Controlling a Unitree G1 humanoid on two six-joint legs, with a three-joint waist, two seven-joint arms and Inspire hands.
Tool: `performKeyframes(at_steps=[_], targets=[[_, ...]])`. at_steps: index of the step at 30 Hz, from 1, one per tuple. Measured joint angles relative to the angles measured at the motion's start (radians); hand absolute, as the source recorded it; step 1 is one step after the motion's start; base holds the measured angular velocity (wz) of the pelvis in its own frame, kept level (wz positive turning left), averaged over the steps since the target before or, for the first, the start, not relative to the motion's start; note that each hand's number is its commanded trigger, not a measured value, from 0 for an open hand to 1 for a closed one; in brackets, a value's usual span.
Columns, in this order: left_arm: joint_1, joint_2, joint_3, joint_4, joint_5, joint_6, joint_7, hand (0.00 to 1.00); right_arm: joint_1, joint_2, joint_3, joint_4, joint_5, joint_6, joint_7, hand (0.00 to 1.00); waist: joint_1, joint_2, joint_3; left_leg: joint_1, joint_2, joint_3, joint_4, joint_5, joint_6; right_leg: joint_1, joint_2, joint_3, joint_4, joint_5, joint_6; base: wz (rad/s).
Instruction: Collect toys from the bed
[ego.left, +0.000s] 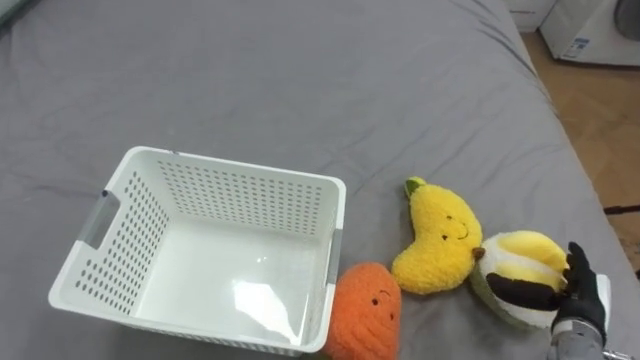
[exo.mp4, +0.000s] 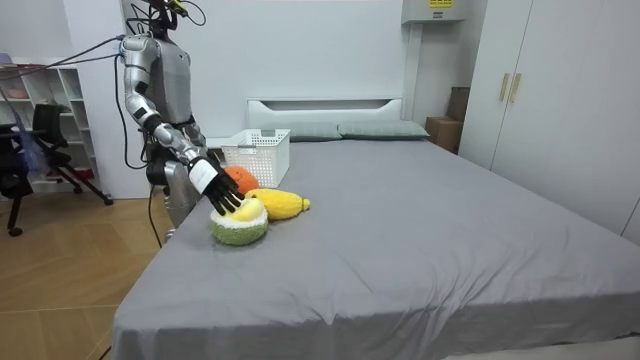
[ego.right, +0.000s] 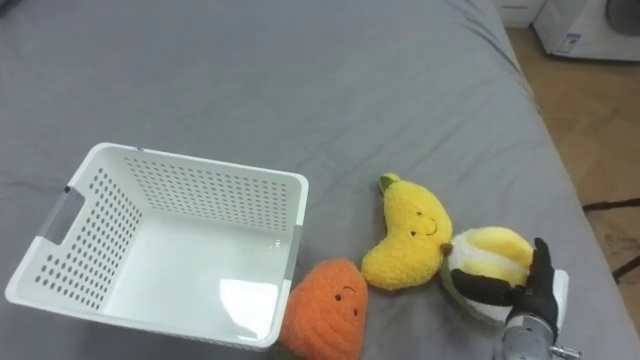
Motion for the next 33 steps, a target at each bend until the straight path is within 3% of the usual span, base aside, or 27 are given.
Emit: performKeyframes(at_steps=[7, 21, 22, 23, 33], targets=[[0.004, 0.001, -0.016, -0.005, 0.021, 0.014, 0.005, 0.00, -0.035, -0.014, 0.003, 0.074, -0.024, 0.002, -0.003, 0.00, -0.001, 0.004, 0.0022, -0.003, 0.000, -0.001, 0.000, 0.000, 0.000, -0.007, 0.000, -0.001, -0.003, 0.000, 0.000, 0.00], [0.003, 0.005, -0.018, -0.001, 0.041, 0.021, 0.011, 0.00, -0.045, -0.027, -0.001, 0.287, -0.264, -0.007, 0.001, 0.00, -0.002, 0.003, -0.0025, -0.016, 0.000, -0.014, 0.015, 0.000, 0.000, -0.006, -0.003, -0.026, -0.002, 0.000, 0.000, 0.03], [0.001, 0.005, -0.017, -0.001, 0.041, 0.021, 0.011, 0.00, -0.045, -0.027, -0.001, 0.288, -0.291, -0.007, 0.010, 0.40, 0.000, 0.002, -0.0028, -0.016, 0.000, -0.013, 0.015, 0.000, 0.000, -0.007, -0.003, -0.027, -0.001, 0.000, 0.000, 0.00], [-0.006, 0.005, -0.017, -0.001, 0.041, 0.022, 0.011, 0.00, -0.047, -0.027, 0.000, 0.300, -0.320, -0.008, 0.017, 1.00, -0.001, 0.001, -0.0034, -0.016, 0.001, -0.013, 0.015, 0.000, 0.000, -0.007, -0.003, -0.026, -0.001, 0.000, 0.000, 0.00], [-0.013, 0.009, -0.017, -0.002, 0.082, 0.024, 0.000, 0.00, -0.051, -0.043, 0.005, 0.353, -0.430, -0.006, 0.023, 1.00, 0.008, -0.015, 0.0023, -0.017, 0.001, -0.022, 0.016, 0.000, 0.000, -0.004, -0.003, -0.028, -0.004, 0.001, 0.000, 0.01]])
